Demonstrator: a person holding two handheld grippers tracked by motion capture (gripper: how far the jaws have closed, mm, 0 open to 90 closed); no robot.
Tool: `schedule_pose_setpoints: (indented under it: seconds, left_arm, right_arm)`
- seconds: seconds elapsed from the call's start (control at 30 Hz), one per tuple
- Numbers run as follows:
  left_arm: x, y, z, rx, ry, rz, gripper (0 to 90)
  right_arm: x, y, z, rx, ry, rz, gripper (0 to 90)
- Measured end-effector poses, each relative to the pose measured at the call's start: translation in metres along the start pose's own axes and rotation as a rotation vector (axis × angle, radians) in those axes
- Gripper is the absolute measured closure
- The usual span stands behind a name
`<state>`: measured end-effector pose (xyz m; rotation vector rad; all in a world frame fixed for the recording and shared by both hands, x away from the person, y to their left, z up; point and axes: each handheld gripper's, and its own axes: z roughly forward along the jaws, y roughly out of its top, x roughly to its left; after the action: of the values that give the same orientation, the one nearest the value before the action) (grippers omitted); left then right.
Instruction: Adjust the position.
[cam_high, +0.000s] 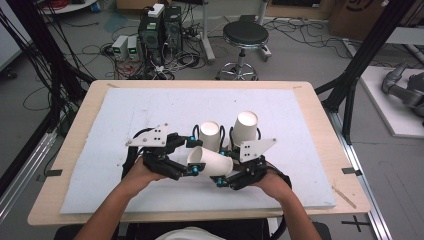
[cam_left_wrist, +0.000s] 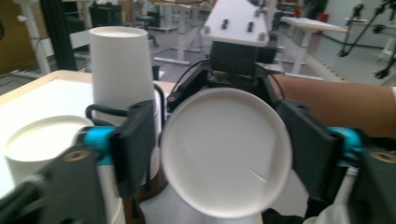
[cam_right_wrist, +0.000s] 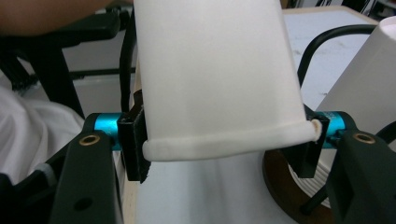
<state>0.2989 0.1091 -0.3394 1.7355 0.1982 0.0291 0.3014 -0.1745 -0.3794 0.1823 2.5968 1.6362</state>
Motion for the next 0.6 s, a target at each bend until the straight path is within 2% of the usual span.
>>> schedule_pose_setpoints:
  seconds: [0.03, 0.13, 0.2, 0.23, 0.33, 0.4, 0.47, 0.5, 0.53, 0.6]
  left_arm:
    - [0.0001, -0.0003, 0.0004, 0.007, -0.002, -0.005, 24.8]
    - [0.001, -0.0023, 0.0024, 0.035, -0.022, -0.01, 25.1]
    - [0.0007, -0.0041, 0.0038, 0.032, -0.051, 0.0, 33.8]
    - [0.0003, -0.0044, 0.0041, 0.033, -0.046, 0.009, 36.1]
    - [0.002, -0.005, 0.004, 0.025, -0.053, -0.005, 36.3]
    - [0.003, -0.0057, 0.0032, 0.004, -0.054, -0.016, 36.4]
    - [0.0039, -0.0055, 0.0014, -0.014, -0.052, -0.02, 36.3]
    - [0.004, -0.0052, 0.0005, -0.029, -0.053, -0.022, 36.2]
    - [0.0037, -0.0046, -0.0002, -0.042, -0.052, -0.022, 36.3]
    - [0.0033, -0.0036, -0.0009, -0.06, -0.053, -0.023, 36.3]
  right_arm:
    - [0.0018, 0.0009, -0.0007, 0.029, 0.008, 0.01, 37.3]
    - [0.0029, 0.0025, -0.0013, 0.055, 0.005, -0.003, 37.3]
    - [0.002, 0.0028, -0.0018, 0.056, 0.006, -0.005, 37.3]
    - [0.0014, 0.0028, -0.0026, 0.053, 0.005, 0.003, 37.3]
    - [0.0011, 0.002, -0.0035, 0.049, 0.01, 0.013, 35.5]
    - [0.0009, 0.0017, -0.0035, 0.037, 0.004, 0.018, 31.1]
    - [0.0005, 0.0013, -0.0033, -0.009, -0.008, 0.023, 24.5]
    - [0.0007, 0.0005, -0.0036, -0.032, -0.015, 0.047, 18.9]
    - [0.0004, -0.0008, -0.0036, -0.06, -0.015, 0.09, 17.5]
    - [-0.0009, -0.0032, -0.0027, -0.088, -0.005, 0.124, 17.5]
